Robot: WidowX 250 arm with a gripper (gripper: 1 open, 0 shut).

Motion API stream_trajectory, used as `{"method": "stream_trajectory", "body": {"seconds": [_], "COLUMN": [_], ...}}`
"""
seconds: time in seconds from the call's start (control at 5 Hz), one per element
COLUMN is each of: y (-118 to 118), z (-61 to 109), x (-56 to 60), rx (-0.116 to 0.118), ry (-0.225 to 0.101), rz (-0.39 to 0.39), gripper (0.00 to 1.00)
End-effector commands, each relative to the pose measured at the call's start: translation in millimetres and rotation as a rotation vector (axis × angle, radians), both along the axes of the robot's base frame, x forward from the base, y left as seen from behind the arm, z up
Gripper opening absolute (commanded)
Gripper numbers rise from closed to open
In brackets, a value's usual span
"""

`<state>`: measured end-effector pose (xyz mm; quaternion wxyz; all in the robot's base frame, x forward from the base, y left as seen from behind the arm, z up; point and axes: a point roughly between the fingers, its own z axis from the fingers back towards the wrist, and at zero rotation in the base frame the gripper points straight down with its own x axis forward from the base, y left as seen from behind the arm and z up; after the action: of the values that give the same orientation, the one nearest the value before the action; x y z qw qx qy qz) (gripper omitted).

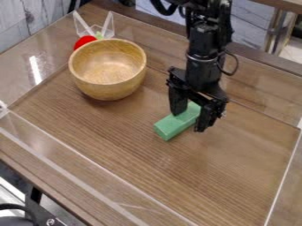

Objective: Put the green stick in the brown bowl

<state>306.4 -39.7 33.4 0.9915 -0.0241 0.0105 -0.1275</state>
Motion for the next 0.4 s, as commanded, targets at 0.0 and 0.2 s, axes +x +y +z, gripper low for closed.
{"method": "stream_trajectory", "body": {"seconds": [0.0, 0.2], "y": [-4.5, -5.8], "z": [-4.3, -11.7], "x": [4.3, 5.4], "rx": [-0.014, -0.022], "ry": [-0.026, -0.028], "rz": [-0.050, -0.071], "gripper": [1.00, 1.00]}}
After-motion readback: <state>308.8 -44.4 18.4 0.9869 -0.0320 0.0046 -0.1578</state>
